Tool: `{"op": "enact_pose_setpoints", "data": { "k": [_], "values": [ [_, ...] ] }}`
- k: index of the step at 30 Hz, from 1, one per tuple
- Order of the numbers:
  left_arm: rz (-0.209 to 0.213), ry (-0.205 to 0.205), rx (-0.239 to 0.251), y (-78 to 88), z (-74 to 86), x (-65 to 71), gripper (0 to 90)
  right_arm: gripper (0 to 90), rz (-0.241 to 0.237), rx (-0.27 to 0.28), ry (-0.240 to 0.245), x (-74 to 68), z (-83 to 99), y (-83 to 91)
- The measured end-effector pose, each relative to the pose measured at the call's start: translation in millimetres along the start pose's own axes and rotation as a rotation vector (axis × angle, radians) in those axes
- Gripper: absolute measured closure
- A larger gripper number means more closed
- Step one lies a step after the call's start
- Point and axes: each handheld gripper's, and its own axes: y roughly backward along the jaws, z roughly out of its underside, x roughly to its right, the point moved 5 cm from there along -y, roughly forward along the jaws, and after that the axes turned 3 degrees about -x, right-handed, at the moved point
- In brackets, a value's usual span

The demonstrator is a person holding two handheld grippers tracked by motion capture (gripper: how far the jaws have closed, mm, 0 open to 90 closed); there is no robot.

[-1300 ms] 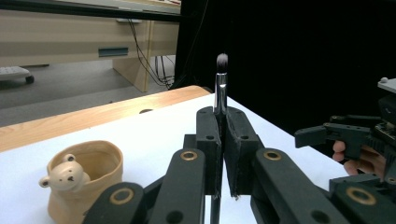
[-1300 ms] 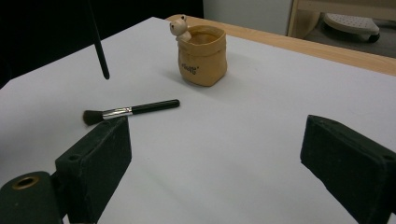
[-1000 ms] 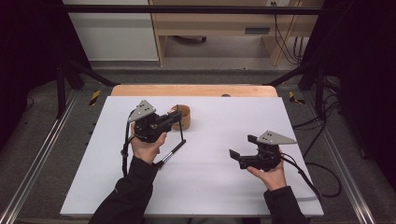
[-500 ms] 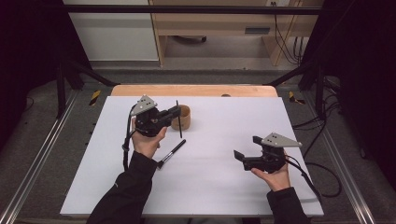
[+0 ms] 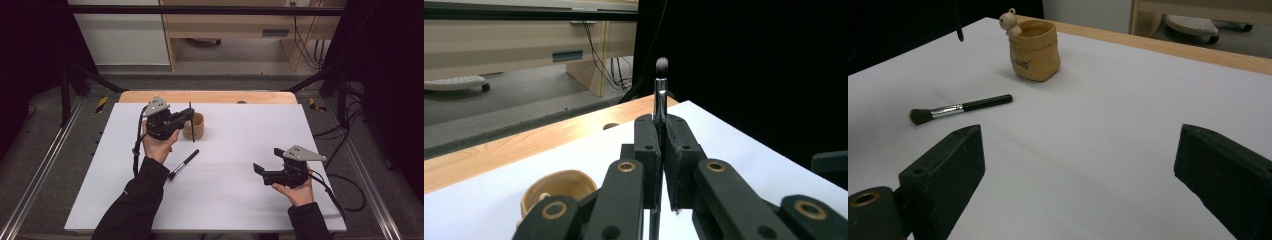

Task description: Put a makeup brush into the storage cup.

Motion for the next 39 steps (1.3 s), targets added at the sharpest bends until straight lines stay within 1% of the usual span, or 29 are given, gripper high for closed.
{"op": "enact_pose_setpoints", "data": {
  "k": [4, 8, 10, 18, 25, 34, 39],
  "values": [
    [-0.004, 0.002, 0.006, -1.3, -3.6, -3.1, 84.6, 6.1, 0.001, 0.003, -0.011, 3.2, 4.0, 2.9],
    [-0.012, 0.001, 0.009, -3.6, -7.6, -6.2, 84.6, 5.9, -0.002, 0.000, -0.013, 3.6, 7.0, 4.1],
    [-0.017, -0.001, 0.009, -5.0, -8.9, -7.6, 84.6, 6.1, 0.004, -0.003, -0.010, 4.8, 8.5, 4.9],
    [-0.049, -0.009, -0.006, -13.4, -11.6, -18.3, 84.6, 6.1, 0.004, 0.000, -0.016, 4.4, 10.5, 6.6],
    [-0.074, -0.020, -0.008, -21.7, -15.4, -24.9, 84.7, 5.9, 0.010, -0.002, -0.014, 5.2, 12.4, 8.2],
    [-0.095, -0.018, -0.019, -35.4, -14.6, -33.4, 84.6, 5.6, 0.007, 0.001, -0.017, 5.7, 13.1, 10.2],
    [-0.104, -0.017, -0.009, -40.0, -14.6, -39.3, 84.6, 5.3, 0.007, 0.004, -0.019, 6.3, 13.9, 10.9]
  ]
}}
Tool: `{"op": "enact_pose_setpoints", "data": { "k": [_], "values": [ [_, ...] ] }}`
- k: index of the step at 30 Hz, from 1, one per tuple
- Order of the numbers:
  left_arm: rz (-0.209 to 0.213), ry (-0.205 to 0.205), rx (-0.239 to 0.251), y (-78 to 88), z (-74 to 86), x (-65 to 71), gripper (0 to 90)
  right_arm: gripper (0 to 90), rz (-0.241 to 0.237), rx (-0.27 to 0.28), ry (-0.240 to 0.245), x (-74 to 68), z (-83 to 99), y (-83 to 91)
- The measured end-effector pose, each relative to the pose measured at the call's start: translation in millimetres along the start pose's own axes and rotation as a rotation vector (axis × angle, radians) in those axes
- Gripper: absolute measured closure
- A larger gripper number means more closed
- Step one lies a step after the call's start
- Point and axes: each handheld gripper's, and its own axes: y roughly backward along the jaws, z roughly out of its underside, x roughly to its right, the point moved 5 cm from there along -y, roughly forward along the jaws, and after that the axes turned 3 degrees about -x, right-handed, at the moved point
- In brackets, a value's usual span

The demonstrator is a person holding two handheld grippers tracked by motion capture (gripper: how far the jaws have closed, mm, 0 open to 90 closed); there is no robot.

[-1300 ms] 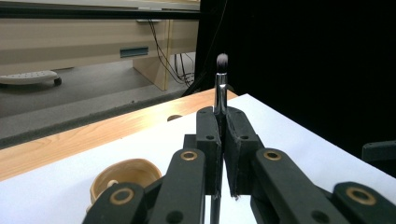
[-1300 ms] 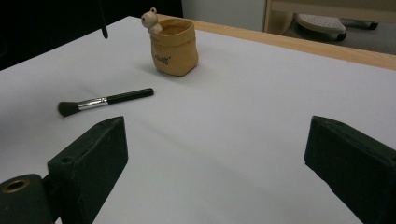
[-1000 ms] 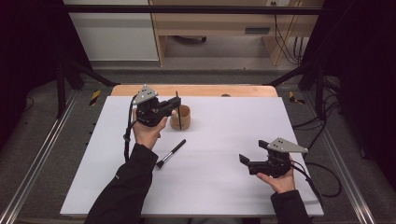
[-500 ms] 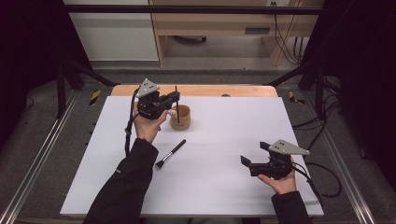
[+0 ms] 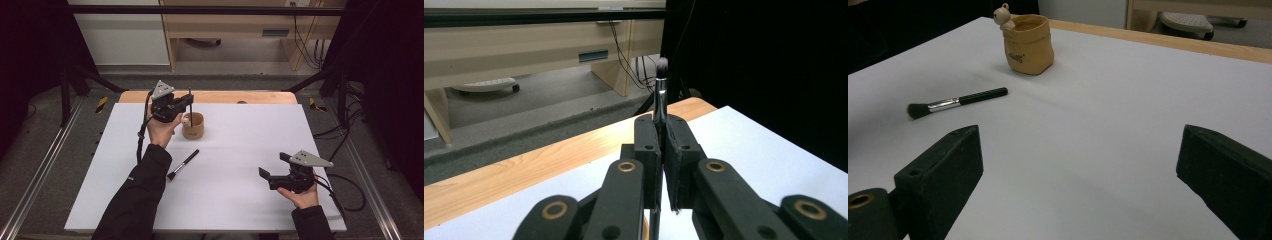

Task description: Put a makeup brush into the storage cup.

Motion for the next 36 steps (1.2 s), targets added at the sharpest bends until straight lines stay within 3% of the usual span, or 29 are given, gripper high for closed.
{"op": "enact_pose_setpoints", "data": {
  "k": [16, 36],
  "values": [
    [-0.026, -0.008, -0.013, -25.3, 0.2, -4.0, 84.7, 4.8, 0.004, 0.008, -0.007, 2.1, -1.1, 1.6],
    [-0.052, -0.008, -0.055, -43.8, 15.9, -14.3, 84.8, 4.7, 0.004, 0.010, -0.006, 2.1, -1.3, 1.8]
  ]
}}
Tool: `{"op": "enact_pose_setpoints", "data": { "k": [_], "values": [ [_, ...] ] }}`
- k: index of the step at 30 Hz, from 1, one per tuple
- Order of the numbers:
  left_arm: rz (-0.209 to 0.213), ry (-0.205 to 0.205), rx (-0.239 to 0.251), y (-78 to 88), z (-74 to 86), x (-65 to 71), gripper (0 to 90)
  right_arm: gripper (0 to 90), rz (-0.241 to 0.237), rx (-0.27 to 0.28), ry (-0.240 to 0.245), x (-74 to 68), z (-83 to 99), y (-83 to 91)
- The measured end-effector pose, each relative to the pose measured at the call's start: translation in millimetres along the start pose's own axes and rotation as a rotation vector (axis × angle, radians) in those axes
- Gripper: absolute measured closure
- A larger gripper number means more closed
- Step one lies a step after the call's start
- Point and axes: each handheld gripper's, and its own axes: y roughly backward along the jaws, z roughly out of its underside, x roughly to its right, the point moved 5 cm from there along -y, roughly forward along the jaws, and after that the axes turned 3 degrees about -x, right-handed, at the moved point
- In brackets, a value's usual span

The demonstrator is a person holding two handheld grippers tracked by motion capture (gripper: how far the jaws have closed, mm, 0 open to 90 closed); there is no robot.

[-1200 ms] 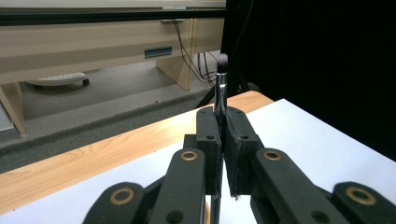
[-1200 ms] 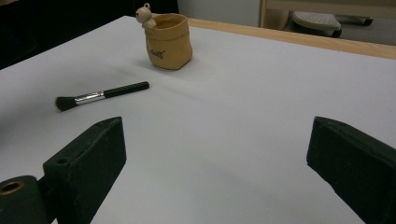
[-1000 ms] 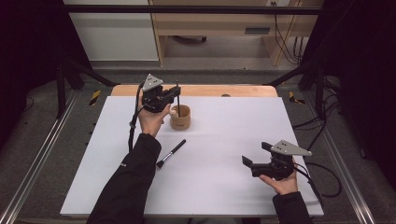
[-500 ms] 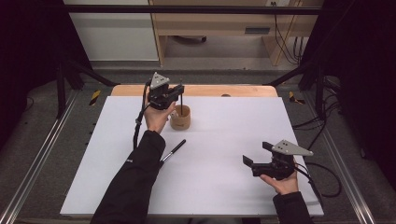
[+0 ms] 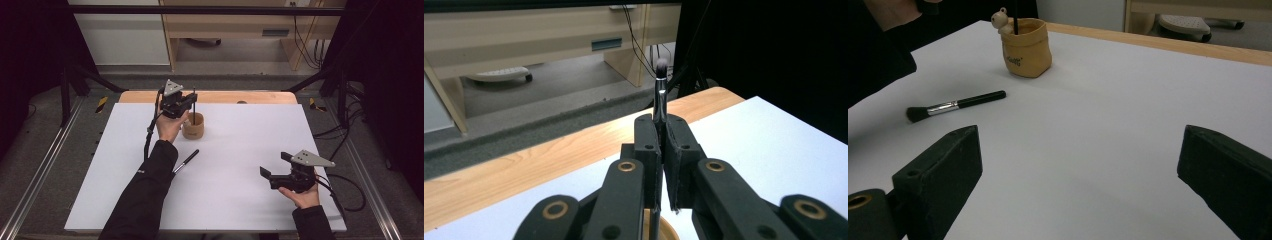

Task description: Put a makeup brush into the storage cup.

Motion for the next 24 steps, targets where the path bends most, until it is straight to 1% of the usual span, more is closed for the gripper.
{"op": "enact_pose_setpoints", "data": {
  "k": [3, 7, 11, 18, 24],
  "values": [
    [0.003, 0.000, 0.003, -0.8, 2.6, 1.4, 84.8, 4.7, 0.001, -0.001, 0.002, 0.0, 0.1, 0.0],
    [-0.001, -0.002, -0.010, -1.3, 8.2, 0.2, 84.8, 4.7, 0.003, -0.001, 0.003, 0.1, 0.1, 0.2],
    [-0.002, 0.008, -0.008, -1.0, 12.1, -1.3, 84.8, 4.8, -0.001, -0.003, 0.003, -0.4, 0.4, -0.2],
    [-0.003, 0.009, -0.021, -2.8, 22.5, -0.9, 84.7, 4.8, 0.001, -0.004, 0.004, -0.3, 0.4, 0.0],
    [-0.003, 0.007, -0.021, -0.1, 28.5, -1.2, 84.7, 4.9, 0.000, -0.004, 0.006, -0.6, 0.7, 0.0]
  ]
}}
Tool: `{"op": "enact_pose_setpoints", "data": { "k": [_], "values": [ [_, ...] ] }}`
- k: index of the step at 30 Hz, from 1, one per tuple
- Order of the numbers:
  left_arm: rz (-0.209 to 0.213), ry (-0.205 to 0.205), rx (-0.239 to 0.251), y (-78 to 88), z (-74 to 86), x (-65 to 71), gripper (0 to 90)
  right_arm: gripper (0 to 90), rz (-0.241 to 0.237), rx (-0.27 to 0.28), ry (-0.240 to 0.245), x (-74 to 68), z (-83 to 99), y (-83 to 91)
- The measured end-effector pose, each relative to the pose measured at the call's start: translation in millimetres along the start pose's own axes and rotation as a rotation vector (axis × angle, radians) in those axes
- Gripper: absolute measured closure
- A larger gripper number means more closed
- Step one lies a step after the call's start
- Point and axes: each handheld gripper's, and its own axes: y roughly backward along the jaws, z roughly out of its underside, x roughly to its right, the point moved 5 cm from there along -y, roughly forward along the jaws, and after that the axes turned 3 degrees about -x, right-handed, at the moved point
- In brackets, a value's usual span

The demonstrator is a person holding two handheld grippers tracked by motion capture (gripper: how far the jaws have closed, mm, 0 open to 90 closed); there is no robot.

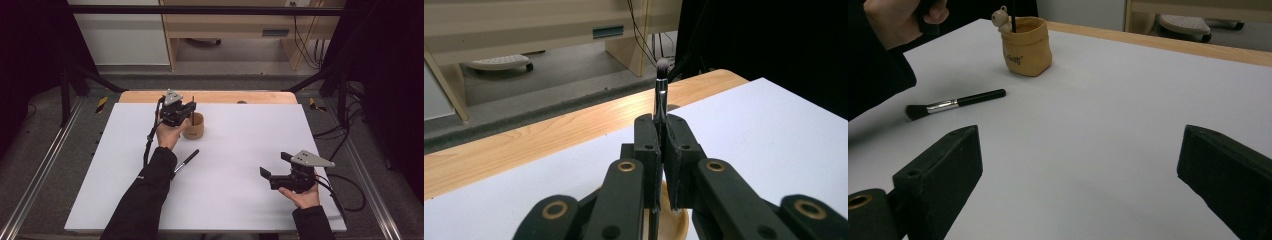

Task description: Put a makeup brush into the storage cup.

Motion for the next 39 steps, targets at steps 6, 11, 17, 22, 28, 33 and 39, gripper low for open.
{"op": "enact_pose_setpoints", "data": {
  "k": [6, 11, 17, 22, 28, 33, 39],
  "values": [
    [-0.008, 0.001, -0.017, -0.2, 6.2, -1.7, 84.6, 5.4, -0.002, -0.003, 0.010, -0.1, 0.6, -1.0],
    [-0.015, -0.006, -0.023, 0.4, 9.2, -1.7, 84.6, 5.7, -0.004, 0.003, 0.011, -0.4, 0.4, -0.9],
    [-0.013, -0.007, -0.032, 1.0, 10.3, -1.0, 84.1, 5.7, -0.005, -0.004, 0.014, -0.6, 1.1, -1.7],
    [-0.010, -0.004, -0.029, 4.5, 11.3, -0.8, 79.5, 5.7, -0.006, -0.003, 0.014, -0.7, 1.0, -1.5],
    [-0.006, 0.001, -0.012, 18.6, 11.0, -1.4, 73.0, 5.7, -0.005, -0.003, 0.013, -0.7, 0.9, -1.5],
    [0.011, -0.003, 0.004, 36.1, 10.9, 0.9, 65.8, 5.7, -0.006, 0.004, 0.006, -1.2, 0.2, -1.4],
    [0.043, -0.011, 0.013, 57.4, 12.6, 6.9, 56.1, 5.8, -0.001, 0.008, 0.009, -0.6, -0.2, -1.0]
  ]
}}
